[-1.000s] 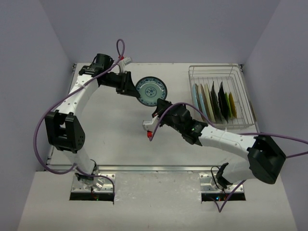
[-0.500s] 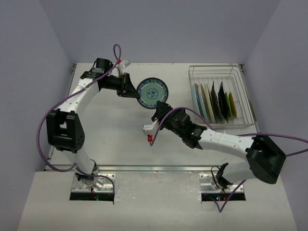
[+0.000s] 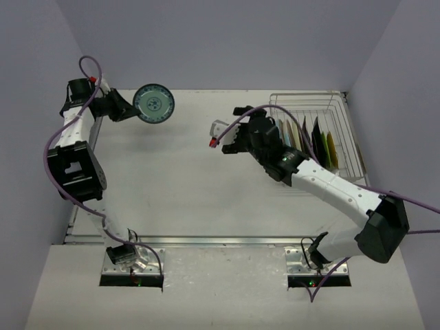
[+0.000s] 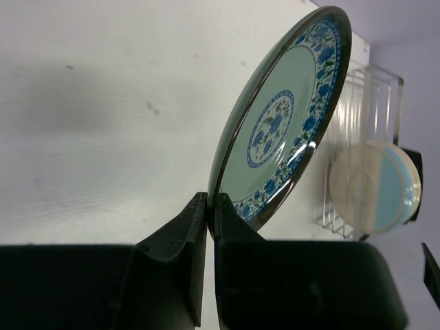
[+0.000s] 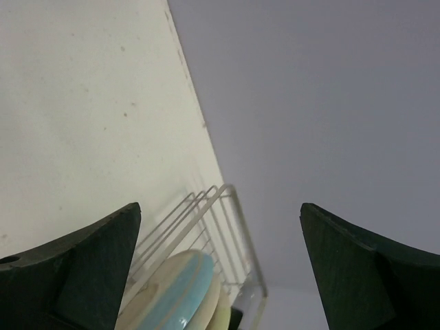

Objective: Unload the plates from the dish rack

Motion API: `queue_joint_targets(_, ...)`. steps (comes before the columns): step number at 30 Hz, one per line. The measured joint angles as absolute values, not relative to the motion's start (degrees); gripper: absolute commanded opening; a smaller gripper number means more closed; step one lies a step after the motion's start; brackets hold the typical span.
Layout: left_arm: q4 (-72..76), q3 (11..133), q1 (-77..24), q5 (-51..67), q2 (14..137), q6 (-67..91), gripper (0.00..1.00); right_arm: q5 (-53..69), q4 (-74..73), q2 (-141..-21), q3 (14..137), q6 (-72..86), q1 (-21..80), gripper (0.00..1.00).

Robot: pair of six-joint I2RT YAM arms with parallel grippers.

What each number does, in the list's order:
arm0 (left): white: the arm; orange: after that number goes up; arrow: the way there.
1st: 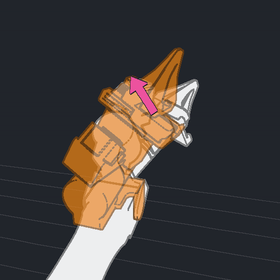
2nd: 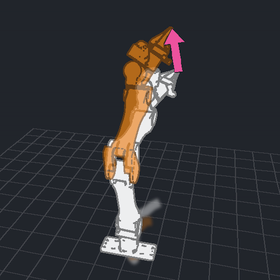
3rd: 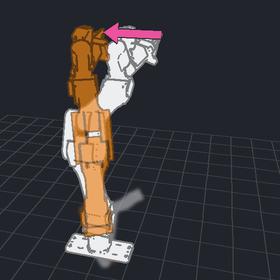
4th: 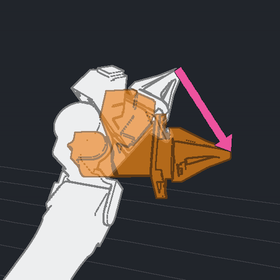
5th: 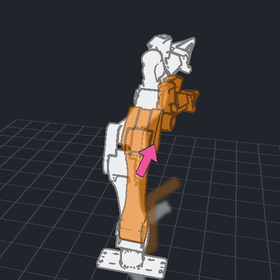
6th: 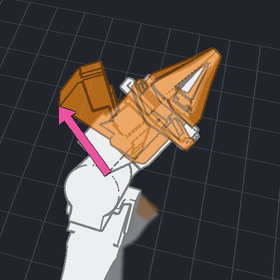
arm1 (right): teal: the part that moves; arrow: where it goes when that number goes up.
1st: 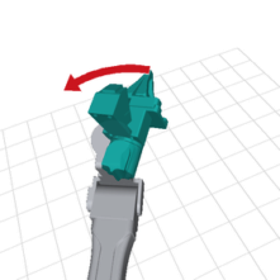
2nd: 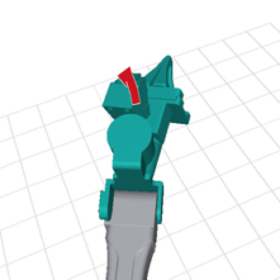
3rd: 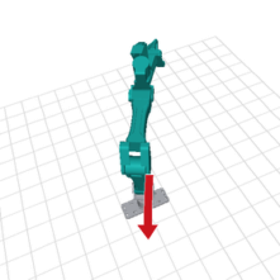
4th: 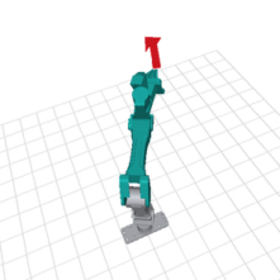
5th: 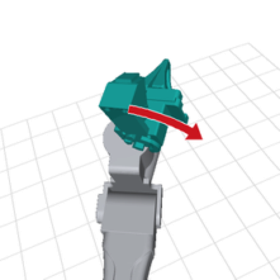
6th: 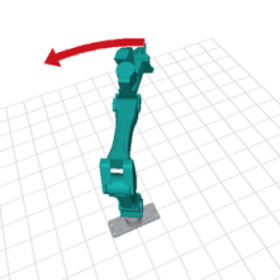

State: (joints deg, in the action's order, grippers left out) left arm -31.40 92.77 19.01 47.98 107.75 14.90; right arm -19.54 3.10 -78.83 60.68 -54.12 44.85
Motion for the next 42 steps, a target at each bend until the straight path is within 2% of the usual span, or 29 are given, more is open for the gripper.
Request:
queue_joint_targets(6, -30.99, 98.38, 25.39, 44.75, 117.97, 14.79, 0.0, -15.52, -13.07, -78.97, 70.23, -32.92, 32.26, 0.99)
queue_joint_targets(14, -31.96, 104.23, 25.8, 43.07, 129.25, 12.7, 0.0, -8.02, -26.55, -78.02, 71.18, -17.38, 24.15, 0.99)
queue_joint_targets(20, -31.97, 105.24, 26.31, 42.5, 132.3, 11.72, 0.0, -4.3, -32.76, -77.96, 74.31, -12.75, 18.34, 0.99)
queue_joint_targets(33, -32.14, 105.38, 28.4, 40.9, 136.6, 10.96, 0.01, -2.02, -41.63, -77.32, 79.52, -10.51, 12.33, 0.99)
queue_joint_targets(39, -32.35, 105.97, 28.71, 39.71, 137.3, 10.8, 0.24, -2.0, -44.12, -77.32, 83.08, -10.23, 11.09, 0.99)
queue_joint_targets(42, -32.75, 106.8, 28.71, 38.98, 137.36, 10.53, 0.31, -2.0, -44.97, -77.37, 84.03, -9.97, 10.22, 0.99)
